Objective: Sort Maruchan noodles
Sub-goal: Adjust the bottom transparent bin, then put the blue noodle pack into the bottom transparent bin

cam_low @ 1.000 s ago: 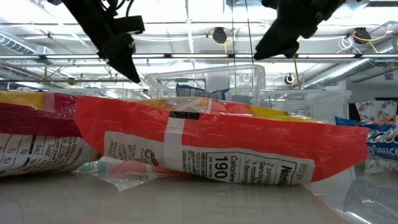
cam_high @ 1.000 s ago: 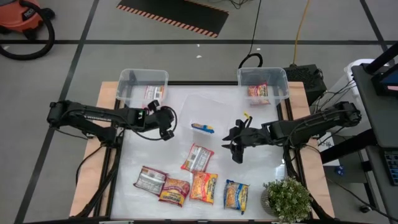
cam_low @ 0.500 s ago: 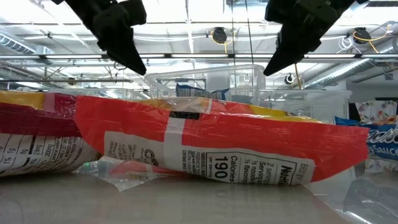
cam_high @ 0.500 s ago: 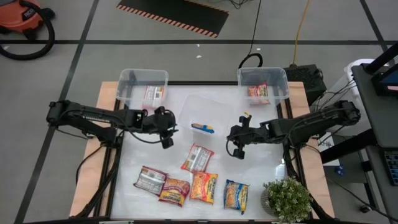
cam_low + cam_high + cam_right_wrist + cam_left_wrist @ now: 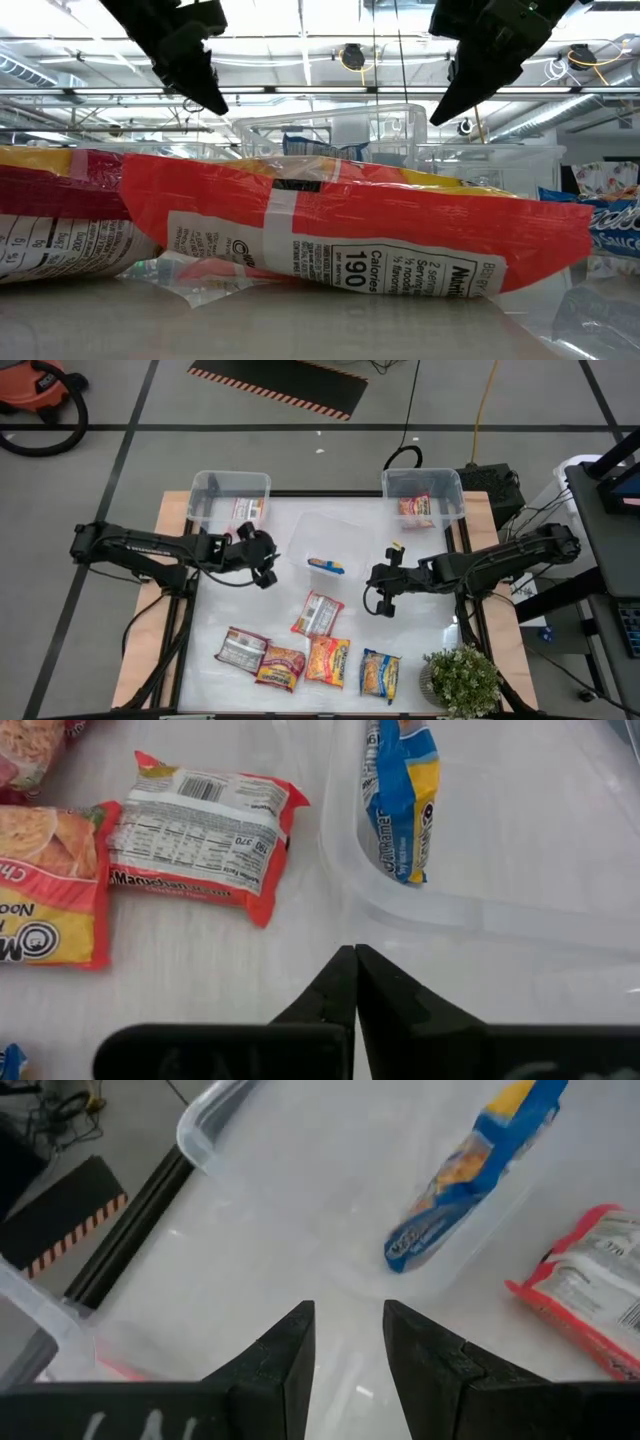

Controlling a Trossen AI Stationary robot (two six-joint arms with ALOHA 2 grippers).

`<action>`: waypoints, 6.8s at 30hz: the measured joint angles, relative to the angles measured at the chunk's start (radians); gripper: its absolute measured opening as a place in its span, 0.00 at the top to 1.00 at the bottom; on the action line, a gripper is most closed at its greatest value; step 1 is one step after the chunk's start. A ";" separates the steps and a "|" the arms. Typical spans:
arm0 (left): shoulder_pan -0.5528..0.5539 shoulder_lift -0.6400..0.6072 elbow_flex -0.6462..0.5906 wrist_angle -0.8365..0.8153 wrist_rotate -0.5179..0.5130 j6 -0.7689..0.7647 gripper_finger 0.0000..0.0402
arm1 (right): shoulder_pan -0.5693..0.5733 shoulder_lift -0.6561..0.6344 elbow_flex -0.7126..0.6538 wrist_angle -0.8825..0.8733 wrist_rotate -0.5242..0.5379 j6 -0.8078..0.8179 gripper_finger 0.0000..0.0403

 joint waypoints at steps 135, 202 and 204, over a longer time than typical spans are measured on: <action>0.022 -0.141 -0.095 -0.021 0.274 0.025 0.68 | -0.137 -0.130 -0.189 0.207 0.017 -0.058 0.99; -0.148 -0.286 -0.095 -0.049 0.275 0.000 0.68 | 0.383 0.455 0.296 -0.070 -0.113 0.712 0.55; -0.148 -0.286 -0.095 -0.048 0.275 0.001 0.68 | 0.382 0.455 0.267 -0.020 -0.115 0.713 0.55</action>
